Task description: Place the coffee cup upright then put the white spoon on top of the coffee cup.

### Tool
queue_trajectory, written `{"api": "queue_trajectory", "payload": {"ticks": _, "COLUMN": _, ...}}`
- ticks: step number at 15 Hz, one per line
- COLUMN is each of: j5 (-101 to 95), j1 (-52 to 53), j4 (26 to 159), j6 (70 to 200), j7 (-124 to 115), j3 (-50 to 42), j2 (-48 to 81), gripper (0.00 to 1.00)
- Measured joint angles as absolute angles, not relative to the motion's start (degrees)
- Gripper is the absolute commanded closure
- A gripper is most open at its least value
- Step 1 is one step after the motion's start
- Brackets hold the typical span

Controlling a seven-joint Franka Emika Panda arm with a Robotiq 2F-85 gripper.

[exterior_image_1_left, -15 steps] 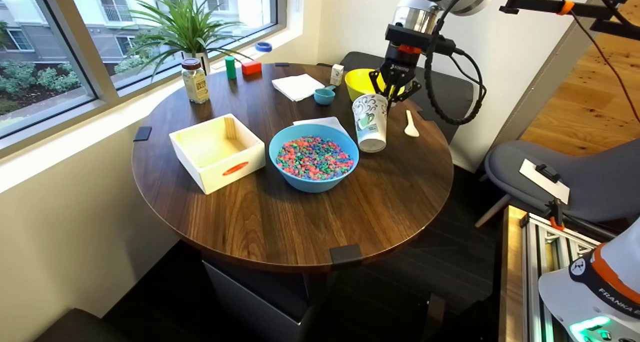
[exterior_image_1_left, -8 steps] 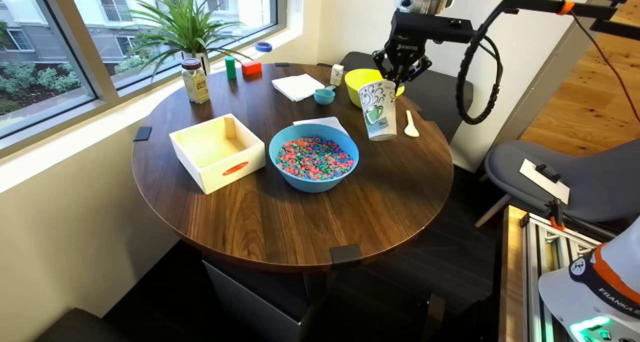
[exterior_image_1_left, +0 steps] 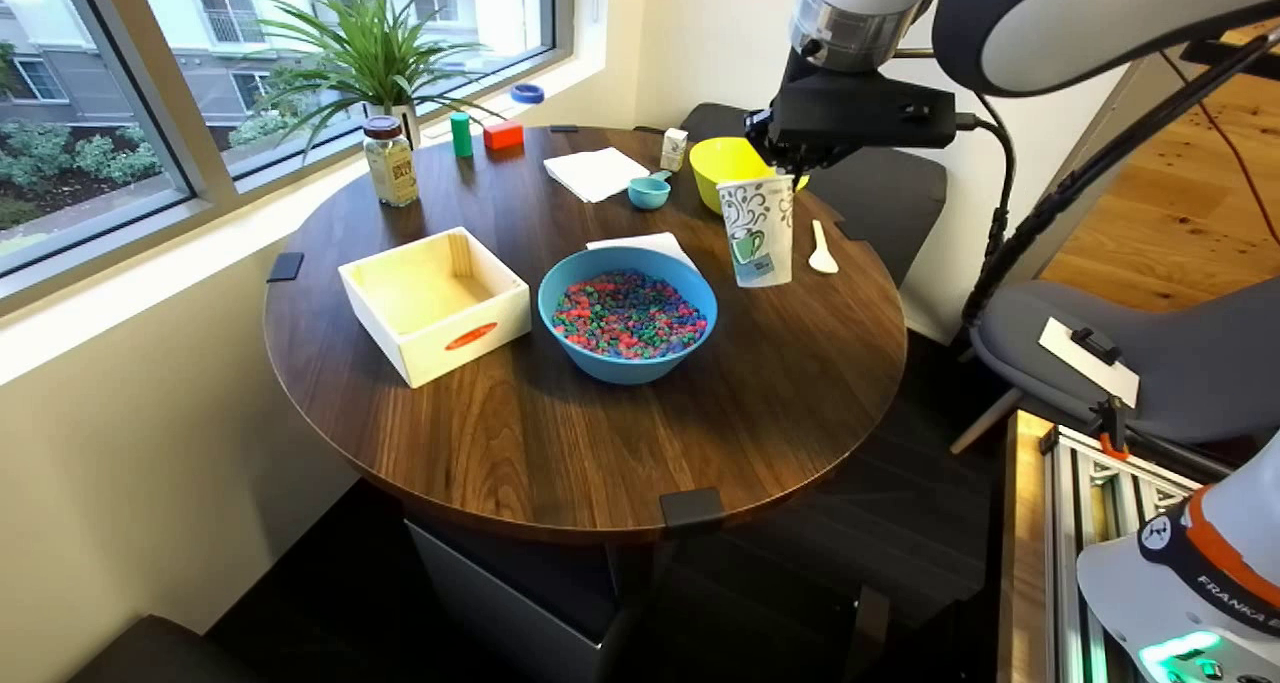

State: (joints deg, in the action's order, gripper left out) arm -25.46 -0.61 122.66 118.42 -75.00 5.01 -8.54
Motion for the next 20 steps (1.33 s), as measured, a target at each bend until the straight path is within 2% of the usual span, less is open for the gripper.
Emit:
{"api": "queue_trajectory", "payload": {"ticks": 18, "j5": -42.3, "j1": 1.2, "j4": 129.7, "j6": 117.8, "j7": -100.8, "j3": 9.2, "j2": -10.7, "gripper": 0.99}}
{"api": "queue_trajectory", "payload": {"ticks": 19, "j5": -42.4, "j1": 1.4, "j4": 129.8, "j6": 117.8, "j7": -101.1, "j3": 9.2, "j2": -10.7, "gripper": 0.97}}
{"api": "queue_trajectory", "payload": {"ticks": 20, "j5": -42.4, "j1": 1.7, "j4": 129.8, "j6": 117.8, "j7": -101.3, "j3": 9.2, "j2": -10.7, "gripper": 0.71}}
